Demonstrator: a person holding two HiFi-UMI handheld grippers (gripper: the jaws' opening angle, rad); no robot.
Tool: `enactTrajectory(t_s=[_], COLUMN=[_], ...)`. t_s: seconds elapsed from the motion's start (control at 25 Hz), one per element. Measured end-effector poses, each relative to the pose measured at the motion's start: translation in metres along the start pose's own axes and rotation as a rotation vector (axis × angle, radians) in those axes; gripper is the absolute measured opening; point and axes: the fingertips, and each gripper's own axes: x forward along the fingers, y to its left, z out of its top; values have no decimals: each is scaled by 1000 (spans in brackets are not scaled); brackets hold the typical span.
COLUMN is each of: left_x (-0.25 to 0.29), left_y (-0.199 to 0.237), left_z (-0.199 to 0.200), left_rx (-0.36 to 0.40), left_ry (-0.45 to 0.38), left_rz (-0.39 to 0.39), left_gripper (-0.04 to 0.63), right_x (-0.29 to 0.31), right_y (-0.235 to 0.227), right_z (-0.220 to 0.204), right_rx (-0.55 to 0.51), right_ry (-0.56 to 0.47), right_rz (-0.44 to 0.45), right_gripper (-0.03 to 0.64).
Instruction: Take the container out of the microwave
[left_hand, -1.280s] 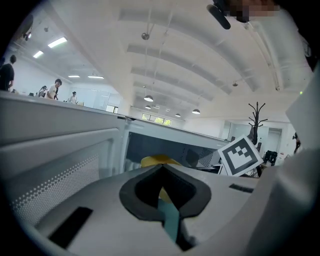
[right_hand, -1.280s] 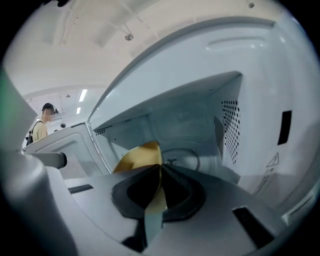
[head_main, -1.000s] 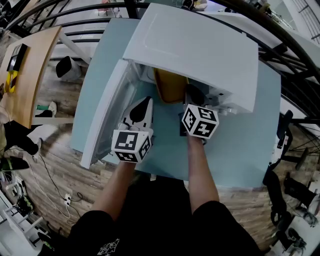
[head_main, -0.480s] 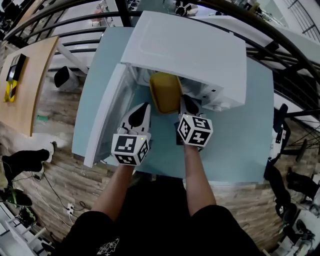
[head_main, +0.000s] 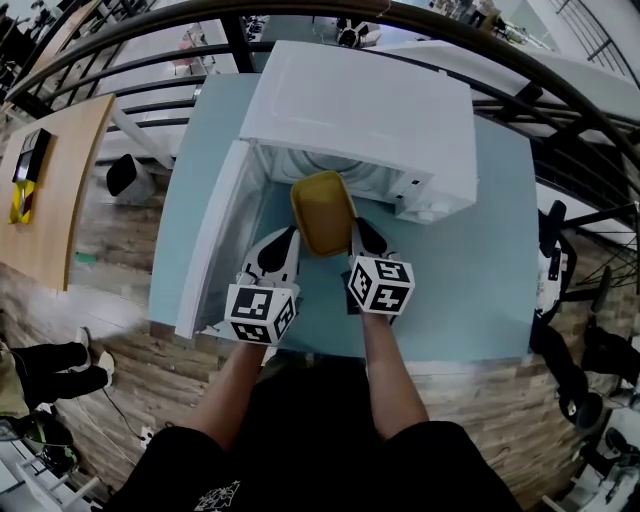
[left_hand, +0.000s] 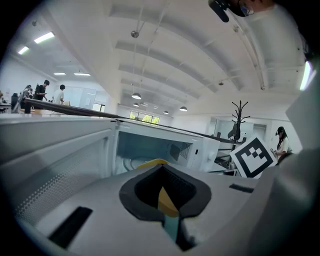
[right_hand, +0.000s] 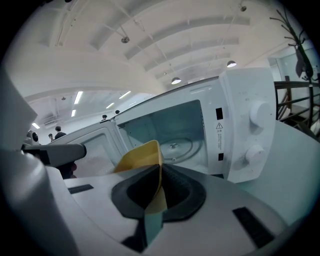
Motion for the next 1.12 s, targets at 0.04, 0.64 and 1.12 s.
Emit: enactTrajectory(t_s=[0.04, 0.64, 1.12], left_x=[-2, -24, -31], left_y=[-1, -12, -18], left_z=[-3, -32, -49], left_rx=[-1, 22, 34], left_ry=[5, 57, 85], left_rz=[-4, -50, -74], left_gripper=[6, 6, 6], right_x=[-3, -35, -44], right_y=[1, 2, -1], right_z=[-4, -40, -61], right_rx=[0, 20, 40], right_ry=[5, 24, 38], right_rz=[0, -34, -57], right_gripper=[20, 19, 19])
